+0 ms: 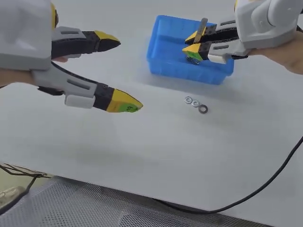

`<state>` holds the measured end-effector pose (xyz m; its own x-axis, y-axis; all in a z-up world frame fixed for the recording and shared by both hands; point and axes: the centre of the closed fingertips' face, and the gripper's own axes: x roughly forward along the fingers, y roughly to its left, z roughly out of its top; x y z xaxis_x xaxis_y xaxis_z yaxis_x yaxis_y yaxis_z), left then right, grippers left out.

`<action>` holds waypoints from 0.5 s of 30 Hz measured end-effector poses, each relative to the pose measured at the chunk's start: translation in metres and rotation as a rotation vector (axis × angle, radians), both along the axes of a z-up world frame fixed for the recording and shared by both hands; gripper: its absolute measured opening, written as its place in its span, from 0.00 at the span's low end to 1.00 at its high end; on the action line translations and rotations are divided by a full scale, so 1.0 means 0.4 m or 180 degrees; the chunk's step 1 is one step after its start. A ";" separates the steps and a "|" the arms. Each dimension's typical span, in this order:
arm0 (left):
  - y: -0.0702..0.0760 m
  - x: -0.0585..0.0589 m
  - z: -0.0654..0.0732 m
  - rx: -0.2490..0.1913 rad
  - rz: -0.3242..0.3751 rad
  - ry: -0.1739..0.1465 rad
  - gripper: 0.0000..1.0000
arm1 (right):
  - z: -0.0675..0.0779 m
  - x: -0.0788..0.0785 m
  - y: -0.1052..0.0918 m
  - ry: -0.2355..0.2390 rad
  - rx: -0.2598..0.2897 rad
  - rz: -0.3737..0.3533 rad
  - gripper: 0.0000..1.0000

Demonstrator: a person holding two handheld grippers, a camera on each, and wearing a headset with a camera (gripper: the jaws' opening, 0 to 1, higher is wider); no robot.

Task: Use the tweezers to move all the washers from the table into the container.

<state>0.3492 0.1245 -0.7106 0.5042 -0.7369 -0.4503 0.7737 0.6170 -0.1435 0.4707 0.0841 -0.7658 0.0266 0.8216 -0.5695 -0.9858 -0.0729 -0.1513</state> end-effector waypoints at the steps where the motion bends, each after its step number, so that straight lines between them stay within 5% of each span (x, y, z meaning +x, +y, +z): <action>1: 0.001 0.001 0.001 0.0003 0.0002 -0.0002 0.92 | 0.001 -0.001 0.001 0.0007 0.0007 0.0000 0.12; 12: -0.007 0.035 0.028 -0.0024 -0.0011 -0.0100 0.91 | 0.010 -0.005 0.004 -0.0016 0.0009 0.0043 0.11; 15: -0.020 0.064 0.043 -0.0066 -0.0011 -0.0164 0.91 | 0.015 -0.013 0.003 -0.0017 -0.0008 0.0090 0.11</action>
<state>0.3747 0.1166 -0.6934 0.5238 -0.7475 -0.4084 0.7826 0.6117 -0.1159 0.4657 0.0854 -0.7599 0.0064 0.8207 -0.5714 -0.9825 -0.1010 -0.1562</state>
